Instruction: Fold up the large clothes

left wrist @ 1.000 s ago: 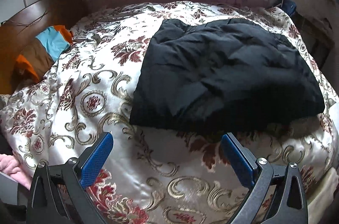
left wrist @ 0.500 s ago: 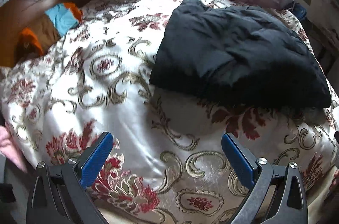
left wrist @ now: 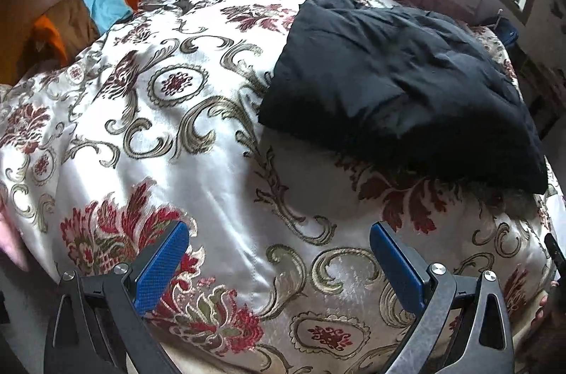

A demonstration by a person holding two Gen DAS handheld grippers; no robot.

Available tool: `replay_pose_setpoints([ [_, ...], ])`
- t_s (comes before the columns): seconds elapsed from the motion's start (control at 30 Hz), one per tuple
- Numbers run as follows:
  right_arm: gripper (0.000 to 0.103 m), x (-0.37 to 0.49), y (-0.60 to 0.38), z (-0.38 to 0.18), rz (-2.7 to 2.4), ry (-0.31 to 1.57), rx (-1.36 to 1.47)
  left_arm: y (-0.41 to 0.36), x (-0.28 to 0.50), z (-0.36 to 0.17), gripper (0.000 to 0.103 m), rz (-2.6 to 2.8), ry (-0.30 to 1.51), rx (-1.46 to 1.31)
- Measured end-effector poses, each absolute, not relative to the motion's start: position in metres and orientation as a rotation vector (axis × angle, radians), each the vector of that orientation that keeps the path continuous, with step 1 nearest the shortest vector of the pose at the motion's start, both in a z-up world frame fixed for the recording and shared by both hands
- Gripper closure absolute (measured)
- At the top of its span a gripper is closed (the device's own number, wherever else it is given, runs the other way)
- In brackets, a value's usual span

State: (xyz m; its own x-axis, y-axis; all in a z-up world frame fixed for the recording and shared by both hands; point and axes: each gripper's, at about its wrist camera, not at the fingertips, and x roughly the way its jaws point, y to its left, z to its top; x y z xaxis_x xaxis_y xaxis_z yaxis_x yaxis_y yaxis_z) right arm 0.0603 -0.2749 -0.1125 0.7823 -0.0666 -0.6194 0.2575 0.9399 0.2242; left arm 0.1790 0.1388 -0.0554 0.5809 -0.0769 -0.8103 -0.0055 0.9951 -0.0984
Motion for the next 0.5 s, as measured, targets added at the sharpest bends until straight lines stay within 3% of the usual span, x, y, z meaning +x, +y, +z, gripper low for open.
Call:
replay_pose_setpoints([
  [0.5,0.002,0.101,-0.333,-0.085,-0.104,0.627,0.405,0.138,0.247,-0.03,0.0,-0.126,0.883,-0.116],
])
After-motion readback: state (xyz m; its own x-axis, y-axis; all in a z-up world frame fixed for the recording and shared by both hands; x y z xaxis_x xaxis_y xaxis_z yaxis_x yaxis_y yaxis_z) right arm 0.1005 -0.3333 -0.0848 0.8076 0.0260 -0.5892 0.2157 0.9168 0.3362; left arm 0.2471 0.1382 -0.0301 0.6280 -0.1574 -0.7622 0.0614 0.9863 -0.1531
